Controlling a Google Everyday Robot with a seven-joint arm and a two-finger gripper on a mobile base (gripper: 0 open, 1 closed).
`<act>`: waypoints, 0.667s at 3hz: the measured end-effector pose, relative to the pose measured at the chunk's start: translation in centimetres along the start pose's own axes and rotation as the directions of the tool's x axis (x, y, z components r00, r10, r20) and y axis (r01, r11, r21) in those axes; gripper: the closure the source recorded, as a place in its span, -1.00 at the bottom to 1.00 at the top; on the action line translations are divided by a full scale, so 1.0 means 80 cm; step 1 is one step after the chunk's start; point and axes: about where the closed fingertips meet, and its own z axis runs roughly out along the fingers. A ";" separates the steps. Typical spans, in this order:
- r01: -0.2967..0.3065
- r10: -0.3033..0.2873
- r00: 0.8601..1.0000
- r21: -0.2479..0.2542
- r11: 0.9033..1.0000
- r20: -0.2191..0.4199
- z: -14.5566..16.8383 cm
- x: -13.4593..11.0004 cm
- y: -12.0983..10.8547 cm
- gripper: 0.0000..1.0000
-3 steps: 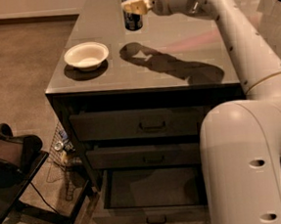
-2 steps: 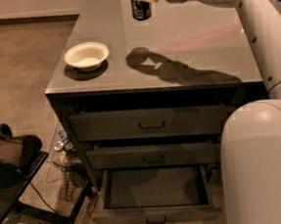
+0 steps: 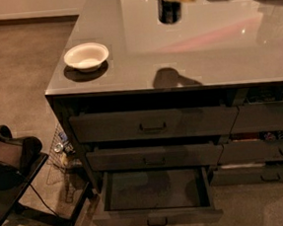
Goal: Place pepsi can into bottom drawer
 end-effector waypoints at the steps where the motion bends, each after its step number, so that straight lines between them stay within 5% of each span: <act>1: 0.011 -0.012 1.000 -0.069 0.998 -0.021 -0.058 0.021 0.055 1.00; 2: 0.005 -0.010 0.999 -0.160 0.987 -0.032 -0.093 0.046 0.107 1.00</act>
Offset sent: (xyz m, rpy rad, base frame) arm -0.1738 -0.0284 -0.0781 -0.0619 0.1080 0.2536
